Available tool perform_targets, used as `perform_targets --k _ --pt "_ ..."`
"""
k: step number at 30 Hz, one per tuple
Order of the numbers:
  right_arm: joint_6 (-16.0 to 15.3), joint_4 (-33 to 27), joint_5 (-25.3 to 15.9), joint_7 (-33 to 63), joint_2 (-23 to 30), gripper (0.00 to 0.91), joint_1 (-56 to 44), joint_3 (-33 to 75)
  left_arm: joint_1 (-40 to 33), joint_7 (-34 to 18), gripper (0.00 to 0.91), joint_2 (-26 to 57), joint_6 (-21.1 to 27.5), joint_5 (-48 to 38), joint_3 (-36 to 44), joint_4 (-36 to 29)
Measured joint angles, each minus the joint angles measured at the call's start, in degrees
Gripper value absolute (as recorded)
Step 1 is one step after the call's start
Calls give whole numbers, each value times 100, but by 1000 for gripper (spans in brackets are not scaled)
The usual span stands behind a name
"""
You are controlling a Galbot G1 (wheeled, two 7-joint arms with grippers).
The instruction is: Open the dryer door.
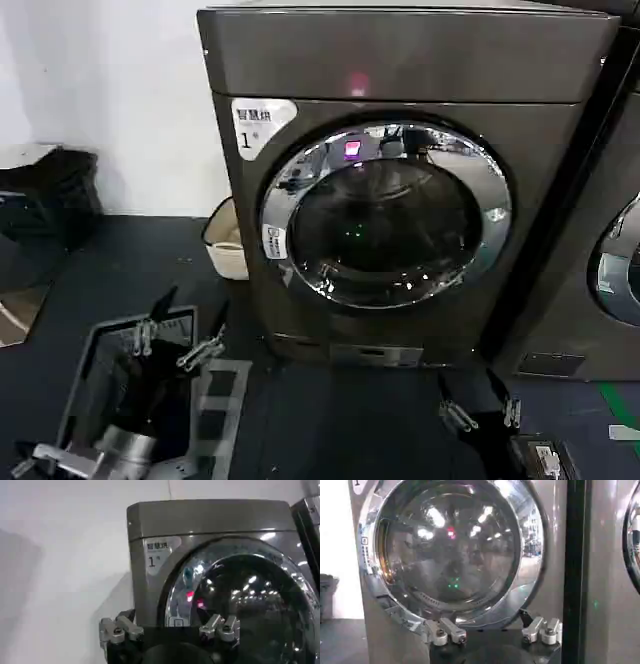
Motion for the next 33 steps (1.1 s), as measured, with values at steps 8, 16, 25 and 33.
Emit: perform_targets --k 8,16,25,33 --pt "-332 -619 1275 -888 -1420 907 1036 338 91 246 907 72 58 154 -34 -155" --pt "-205 -1222 1461 -903 -2685 907 2222 -548 269 170 907 181 268 32 17 -419" --pt "-323 -1714 1624 -948 -3410 907 3672 -2001 564 62 907 179 202 -186 -1 -704" --pt "-294 -2559 1524 -994 -3320 907 4977 -3238 746 105 907 33 140 -38 10 -788"
